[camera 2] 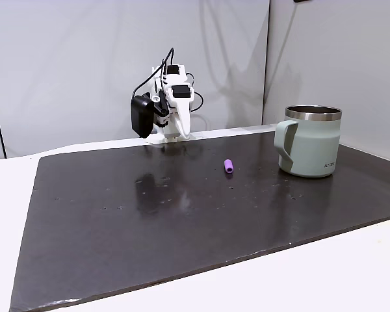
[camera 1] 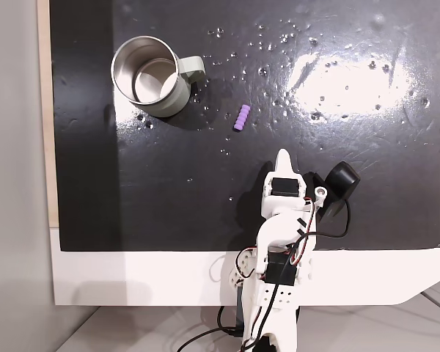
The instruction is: Grasp a pengrip and put it in the cup.
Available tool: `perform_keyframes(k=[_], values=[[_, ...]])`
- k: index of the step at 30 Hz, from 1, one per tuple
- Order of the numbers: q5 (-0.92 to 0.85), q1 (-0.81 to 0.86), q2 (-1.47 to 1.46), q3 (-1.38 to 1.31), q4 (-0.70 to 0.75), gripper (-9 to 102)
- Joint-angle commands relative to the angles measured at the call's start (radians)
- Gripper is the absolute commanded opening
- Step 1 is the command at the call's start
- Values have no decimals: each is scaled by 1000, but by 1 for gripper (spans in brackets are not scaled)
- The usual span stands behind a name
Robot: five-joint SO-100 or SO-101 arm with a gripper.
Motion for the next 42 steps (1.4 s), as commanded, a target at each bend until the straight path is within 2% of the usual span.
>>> perform_keyframes(k=[1,16,24,42], values=[[-110,-133,12,-5,-31,0],[-114,-109,12,-31,-31,0],[-247,-107,-5,-176,43,0],[-445,-89,-650,-632,77,0]])
